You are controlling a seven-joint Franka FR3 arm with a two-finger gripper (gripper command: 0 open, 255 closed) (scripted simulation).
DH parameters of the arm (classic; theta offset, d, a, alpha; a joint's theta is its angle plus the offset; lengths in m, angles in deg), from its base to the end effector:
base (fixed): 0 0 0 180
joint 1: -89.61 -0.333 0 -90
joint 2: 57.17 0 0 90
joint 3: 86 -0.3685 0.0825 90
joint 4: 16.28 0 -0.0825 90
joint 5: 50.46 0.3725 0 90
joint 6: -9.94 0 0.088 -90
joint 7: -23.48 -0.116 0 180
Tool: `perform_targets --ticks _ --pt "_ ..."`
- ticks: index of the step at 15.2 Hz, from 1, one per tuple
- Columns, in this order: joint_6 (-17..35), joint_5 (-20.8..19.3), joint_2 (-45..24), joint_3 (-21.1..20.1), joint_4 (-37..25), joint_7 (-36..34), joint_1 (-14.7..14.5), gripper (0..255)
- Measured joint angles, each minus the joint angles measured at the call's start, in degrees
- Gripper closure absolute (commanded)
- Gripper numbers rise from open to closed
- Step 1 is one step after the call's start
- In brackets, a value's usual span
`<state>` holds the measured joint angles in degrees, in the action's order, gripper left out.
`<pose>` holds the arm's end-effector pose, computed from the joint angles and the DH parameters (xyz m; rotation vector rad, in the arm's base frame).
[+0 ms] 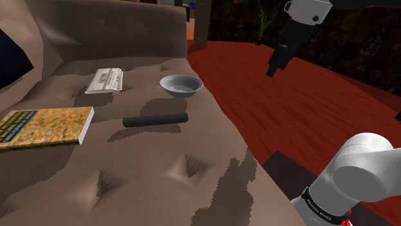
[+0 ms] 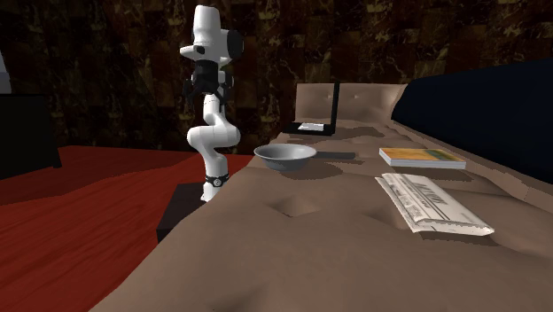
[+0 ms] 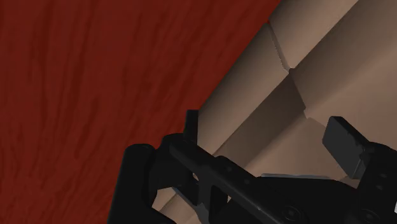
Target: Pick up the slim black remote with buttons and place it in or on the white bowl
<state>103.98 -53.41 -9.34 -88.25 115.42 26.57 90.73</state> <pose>0.2510 0.0057 0.6648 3.0438 0.0950 0.2675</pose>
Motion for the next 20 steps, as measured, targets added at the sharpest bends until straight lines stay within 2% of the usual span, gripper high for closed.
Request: perform_targets --ticks 2,10,20 --pt "0.49 0.21 -0.91 -0.17 -0.26 0.31 -0.38 0" --pt "4.73 2.82 -14.7 -2.46 -7.1 6.24 -5.65 0" --pt "6.63 5.28 -32.52 -6.85 -19.39 13.96 -11.63 0"
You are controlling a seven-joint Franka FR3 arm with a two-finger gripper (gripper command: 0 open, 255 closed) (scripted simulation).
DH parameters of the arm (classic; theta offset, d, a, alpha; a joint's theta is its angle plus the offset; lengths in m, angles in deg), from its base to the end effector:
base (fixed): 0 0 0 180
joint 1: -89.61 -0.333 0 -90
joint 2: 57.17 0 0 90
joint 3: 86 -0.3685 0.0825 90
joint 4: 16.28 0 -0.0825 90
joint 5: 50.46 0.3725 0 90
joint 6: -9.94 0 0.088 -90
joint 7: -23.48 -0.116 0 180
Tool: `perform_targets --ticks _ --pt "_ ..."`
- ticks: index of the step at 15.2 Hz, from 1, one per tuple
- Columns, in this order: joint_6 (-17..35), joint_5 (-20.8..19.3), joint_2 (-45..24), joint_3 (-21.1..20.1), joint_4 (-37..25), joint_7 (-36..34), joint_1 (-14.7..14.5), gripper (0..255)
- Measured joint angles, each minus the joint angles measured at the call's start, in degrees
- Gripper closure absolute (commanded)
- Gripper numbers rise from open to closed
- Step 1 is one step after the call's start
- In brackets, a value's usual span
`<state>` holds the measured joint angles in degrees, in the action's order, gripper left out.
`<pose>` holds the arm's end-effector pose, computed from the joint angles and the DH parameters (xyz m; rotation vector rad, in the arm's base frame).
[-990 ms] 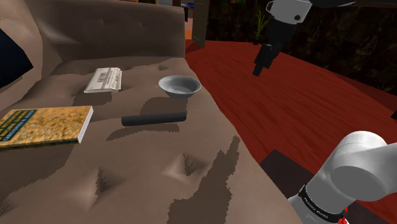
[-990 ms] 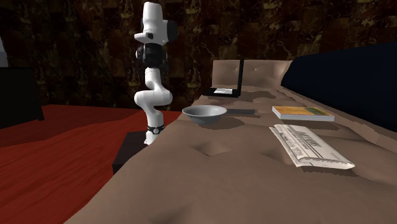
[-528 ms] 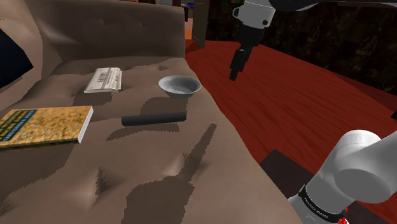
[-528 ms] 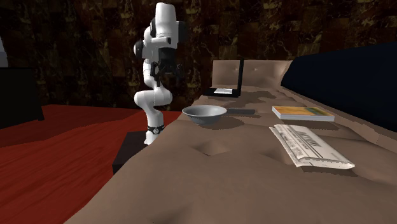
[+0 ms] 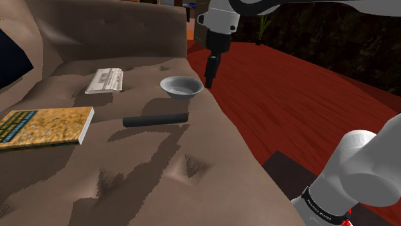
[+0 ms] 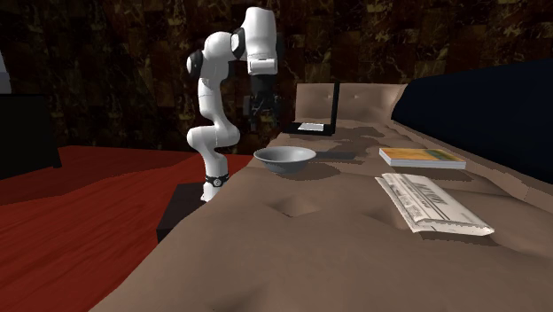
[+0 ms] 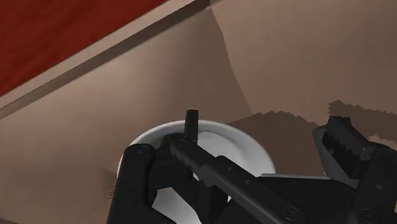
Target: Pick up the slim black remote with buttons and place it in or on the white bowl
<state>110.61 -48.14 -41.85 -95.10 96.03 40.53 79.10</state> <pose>0.4270 0.1670 0.6348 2.9854 0.9716 0.0960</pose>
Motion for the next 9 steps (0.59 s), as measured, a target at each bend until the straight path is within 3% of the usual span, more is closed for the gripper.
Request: perform_targets --ticks 9 --pt "-0.85 0.39 -14.27 -5.36 -11.77 5.52 -5.24 0"
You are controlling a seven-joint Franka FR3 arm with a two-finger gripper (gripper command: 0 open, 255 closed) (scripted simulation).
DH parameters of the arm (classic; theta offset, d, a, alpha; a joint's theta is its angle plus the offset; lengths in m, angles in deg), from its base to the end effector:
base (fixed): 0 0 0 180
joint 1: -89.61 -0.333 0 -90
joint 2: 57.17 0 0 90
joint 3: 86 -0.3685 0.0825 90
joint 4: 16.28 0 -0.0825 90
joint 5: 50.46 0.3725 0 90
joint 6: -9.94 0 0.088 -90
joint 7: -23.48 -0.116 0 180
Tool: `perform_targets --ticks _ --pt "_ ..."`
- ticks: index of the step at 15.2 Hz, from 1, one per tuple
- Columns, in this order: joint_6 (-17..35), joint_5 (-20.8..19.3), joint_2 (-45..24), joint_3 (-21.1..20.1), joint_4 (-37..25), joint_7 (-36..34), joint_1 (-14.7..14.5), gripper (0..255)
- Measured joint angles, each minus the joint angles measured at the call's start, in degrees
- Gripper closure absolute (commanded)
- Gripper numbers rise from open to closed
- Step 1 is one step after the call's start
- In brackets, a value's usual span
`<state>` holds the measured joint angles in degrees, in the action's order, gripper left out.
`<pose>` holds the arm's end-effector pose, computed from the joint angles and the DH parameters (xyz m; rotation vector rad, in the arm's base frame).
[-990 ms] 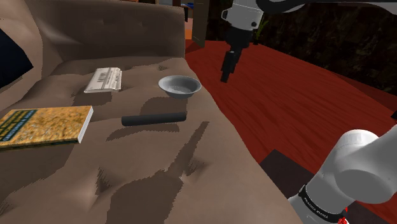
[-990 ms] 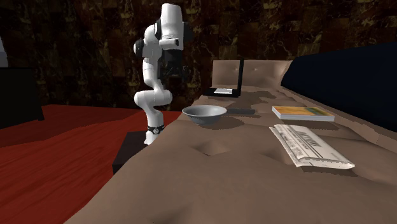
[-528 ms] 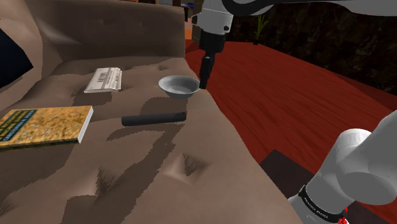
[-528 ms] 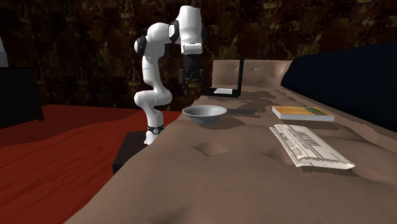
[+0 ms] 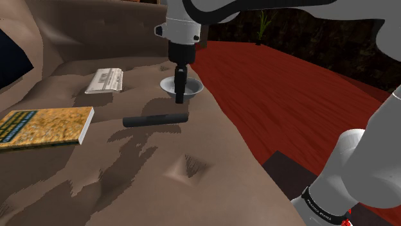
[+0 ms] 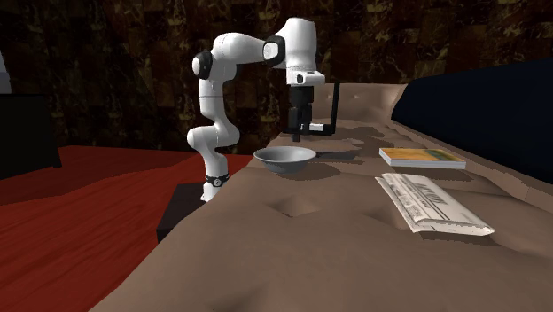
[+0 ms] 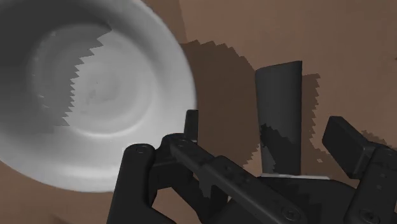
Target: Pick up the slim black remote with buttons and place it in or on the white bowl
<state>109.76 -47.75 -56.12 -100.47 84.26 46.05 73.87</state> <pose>0.4685 0.2796 0.6072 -2.7818 -1.3665 -0.0037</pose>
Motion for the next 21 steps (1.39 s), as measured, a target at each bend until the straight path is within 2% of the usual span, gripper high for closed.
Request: perform_targets --ticks 4,12,18,19,21 --pt "-1.55 -0.84 -7.08 -2.56 -7.01 1.73 -2.65 0" --pt "3.49 -0.71 -7.65 -3.07 -2.16 2.62 -3.14 0" --pt "4.12 -0.75 -7.78 -3.07 -1.68 2.63 -3.15 0" --pt "4.12 -0.75 -7.78 -3.07 -1.68 2.63 -3.15 255" --pt "4.17 -0.81 -7.7 -3.0 -1.78 2.63 -3.1 255"
